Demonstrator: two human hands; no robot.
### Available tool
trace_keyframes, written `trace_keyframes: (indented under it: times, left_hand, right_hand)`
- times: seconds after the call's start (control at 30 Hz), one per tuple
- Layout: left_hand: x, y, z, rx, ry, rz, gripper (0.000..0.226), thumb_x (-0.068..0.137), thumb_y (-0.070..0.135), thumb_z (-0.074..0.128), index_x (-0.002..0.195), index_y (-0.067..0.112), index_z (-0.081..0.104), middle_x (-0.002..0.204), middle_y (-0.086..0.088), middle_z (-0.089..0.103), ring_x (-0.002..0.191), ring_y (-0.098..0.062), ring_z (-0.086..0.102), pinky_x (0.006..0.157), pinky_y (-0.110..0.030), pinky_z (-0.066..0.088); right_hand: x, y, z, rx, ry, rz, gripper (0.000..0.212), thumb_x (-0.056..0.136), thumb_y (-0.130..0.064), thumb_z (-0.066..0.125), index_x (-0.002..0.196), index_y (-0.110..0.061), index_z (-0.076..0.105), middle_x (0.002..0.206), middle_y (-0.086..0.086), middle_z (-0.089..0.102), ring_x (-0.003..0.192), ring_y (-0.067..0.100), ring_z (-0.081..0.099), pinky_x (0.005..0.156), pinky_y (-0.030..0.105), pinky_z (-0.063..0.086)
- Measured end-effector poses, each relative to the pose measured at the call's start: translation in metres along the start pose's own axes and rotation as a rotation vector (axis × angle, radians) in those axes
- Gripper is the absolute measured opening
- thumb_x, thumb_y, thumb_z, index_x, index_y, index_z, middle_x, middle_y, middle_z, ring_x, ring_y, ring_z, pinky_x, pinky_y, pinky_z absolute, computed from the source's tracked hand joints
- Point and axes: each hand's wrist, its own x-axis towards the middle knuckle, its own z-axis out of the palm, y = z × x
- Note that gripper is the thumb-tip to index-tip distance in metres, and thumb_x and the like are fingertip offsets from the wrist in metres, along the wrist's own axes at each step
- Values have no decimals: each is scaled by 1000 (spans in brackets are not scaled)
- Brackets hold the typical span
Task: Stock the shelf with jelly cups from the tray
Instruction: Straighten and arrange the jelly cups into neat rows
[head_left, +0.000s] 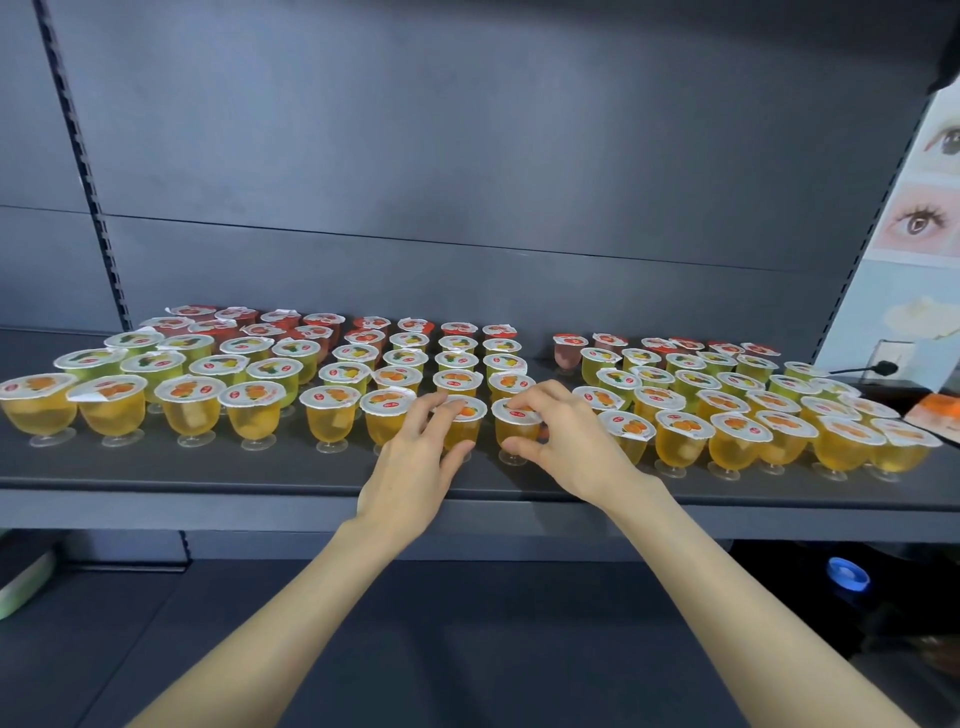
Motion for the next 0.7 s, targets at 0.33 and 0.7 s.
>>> trace_keyframes:
  times: [0.33,0.7]
  left_hand:
    - [-1,3,-9,58,-38,45,46,93,25,57,136,17,45,150,-3,31,100,-20,62,85,-38,55]
    - [-1,7,-15,104,-79,53,44,95,24,52,137,18,42,149,-3,31,99,-20,62,84,-31,50]
  right_hand:
    - [-1,-5,-6,-82,-55,-16,47,89,-20,65,133,-21,49,142,-1,42,114,20,53,92,28,48]
    - [-2,-10,-5,-156,-56,0,50,89,-19,64,136,-21,46,146,1,39,121,23,51,95,32,48]
